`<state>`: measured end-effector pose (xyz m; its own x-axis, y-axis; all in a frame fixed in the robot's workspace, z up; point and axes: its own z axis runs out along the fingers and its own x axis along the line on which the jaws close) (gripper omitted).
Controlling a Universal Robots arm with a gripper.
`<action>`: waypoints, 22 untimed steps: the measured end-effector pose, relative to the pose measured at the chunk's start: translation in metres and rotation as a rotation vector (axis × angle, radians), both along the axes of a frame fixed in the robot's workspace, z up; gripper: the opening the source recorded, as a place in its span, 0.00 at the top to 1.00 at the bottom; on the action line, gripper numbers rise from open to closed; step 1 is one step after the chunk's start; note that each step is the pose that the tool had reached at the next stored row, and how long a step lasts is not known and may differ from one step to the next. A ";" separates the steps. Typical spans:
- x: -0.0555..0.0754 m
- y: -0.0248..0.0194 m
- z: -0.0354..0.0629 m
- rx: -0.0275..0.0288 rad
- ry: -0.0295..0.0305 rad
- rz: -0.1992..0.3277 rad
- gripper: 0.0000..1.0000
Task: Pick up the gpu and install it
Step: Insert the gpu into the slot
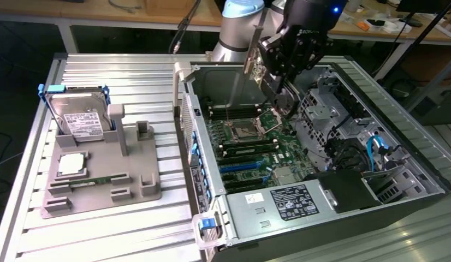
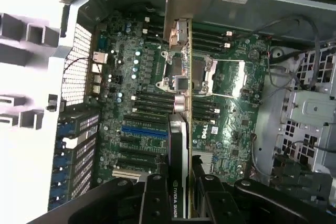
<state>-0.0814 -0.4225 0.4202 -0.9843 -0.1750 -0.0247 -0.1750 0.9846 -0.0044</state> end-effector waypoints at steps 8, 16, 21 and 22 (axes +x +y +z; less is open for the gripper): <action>0.000 0.0000 -0.0016 0.0003 0.0162 0.202 0.73; 0.002 0.0000 -0.0022 0.0013 0.0377 0.340 0.73; 0.003 0.0000 -0.0023 0.0019 0.0529 0.443 0.73; 0.003 0.0000 -0.0023 0.0020 0.0549 0.456 0.73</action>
